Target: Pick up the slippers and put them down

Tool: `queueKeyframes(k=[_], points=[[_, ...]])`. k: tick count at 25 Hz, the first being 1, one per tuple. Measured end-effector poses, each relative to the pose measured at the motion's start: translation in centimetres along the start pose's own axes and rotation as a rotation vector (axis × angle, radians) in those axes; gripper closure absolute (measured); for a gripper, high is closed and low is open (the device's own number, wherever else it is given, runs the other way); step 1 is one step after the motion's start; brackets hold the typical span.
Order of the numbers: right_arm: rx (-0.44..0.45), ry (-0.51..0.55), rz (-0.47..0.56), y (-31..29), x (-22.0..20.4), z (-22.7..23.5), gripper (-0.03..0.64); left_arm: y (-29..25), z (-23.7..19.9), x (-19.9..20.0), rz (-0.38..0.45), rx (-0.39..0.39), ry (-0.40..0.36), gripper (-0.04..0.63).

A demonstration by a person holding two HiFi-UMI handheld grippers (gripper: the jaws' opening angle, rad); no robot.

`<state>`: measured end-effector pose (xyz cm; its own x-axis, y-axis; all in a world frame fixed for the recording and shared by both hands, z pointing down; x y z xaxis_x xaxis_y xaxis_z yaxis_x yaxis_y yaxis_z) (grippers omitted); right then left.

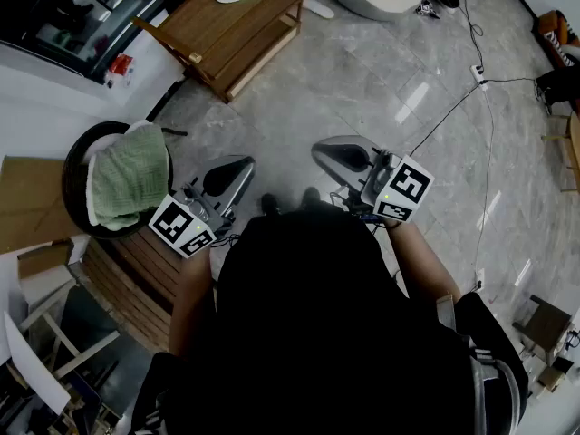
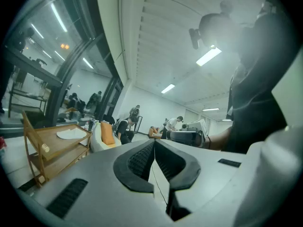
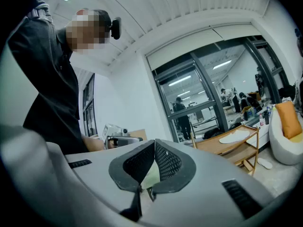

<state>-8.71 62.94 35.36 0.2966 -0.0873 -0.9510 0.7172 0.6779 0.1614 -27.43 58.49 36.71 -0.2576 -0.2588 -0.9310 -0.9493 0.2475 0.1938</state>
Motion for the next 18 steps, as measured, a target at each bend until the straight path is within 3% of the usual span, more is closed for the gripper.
queueKeyframes(k=[18], points=[[0.022, 0.003, -0.003, 0.41, -0.38, 0.23, 0.591, -0.51, 0.60, -0.79, -0.007, 0.016, 0.005, 0.584]])
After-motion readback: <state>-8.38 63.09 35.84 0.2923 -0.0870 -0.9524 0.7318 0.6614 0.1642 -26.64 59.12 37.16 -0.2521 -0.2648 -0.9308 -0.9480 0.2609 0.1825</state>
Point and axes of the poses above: the fingertips, and each gripper's own axes: y backward along the fingers, z to its right, x out of its top, the point moved 5 cm from there along y, backward along the fingers, and after that the axes turned 13 degrees about z, right-handed, at the moved point
